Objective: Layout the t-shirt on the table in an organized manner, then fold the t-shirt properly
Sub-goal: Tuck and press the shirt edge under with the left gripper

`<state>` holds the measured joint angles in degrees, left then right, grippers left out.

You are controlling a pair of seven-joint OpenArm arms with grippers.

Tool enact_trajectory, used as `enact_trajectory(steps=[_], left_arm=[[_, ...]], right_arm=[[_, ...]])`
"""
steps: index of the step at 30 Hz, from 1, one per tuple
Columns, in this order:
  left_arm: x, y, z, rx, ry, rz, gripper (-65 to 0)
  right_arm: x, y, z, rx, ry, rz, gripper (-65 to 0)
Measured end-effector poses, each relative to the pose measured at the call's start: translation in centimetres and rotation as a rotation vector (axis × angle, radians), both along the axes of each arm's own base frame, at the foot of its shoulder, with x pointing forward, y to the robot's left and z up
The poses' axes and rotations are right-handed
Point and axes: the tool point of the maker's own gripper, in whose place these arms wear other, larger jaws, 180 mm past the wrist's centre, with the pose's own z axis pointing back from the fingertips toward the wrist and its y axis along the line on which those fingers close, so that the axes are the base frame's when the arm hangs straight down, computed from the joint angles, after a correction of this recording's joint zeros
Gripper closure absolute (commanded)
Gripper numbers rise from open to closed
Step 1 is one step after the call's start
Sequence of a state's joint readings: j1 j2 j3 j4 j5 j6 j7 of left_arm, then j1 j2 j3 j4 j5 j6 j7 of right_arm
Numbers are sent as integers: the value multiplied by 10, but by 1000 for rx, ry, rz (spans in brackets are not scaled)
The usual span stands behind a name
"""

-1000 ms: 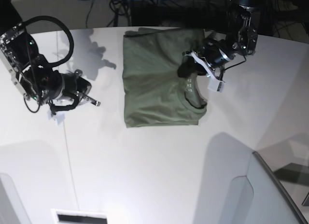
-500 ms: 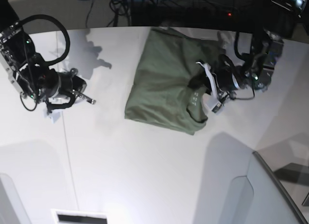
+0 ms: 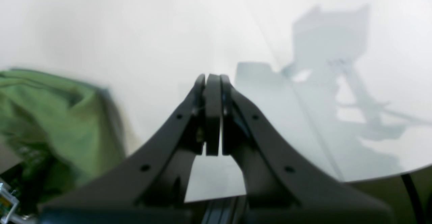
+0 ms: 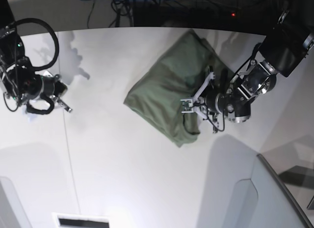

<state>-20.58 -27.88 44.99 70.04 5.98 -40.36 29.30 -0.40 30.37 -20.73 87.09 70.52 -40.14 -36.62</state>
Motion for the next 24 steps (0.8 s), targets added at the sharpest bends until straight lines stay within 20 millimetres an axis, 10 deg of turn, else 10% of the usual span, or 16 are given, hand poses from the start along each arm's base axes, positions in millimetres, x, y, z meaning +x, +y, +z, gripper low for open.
enact_trajectory(steps=[9,24], left_arm=[[40,-44,18,-50,-121,-104,0],[24,-98,3,-75,-83,-199,0]], right_arm=[[-8,-6,-15,0,47,-41,0],[-41,-33,-27,39,87,-218,0]])
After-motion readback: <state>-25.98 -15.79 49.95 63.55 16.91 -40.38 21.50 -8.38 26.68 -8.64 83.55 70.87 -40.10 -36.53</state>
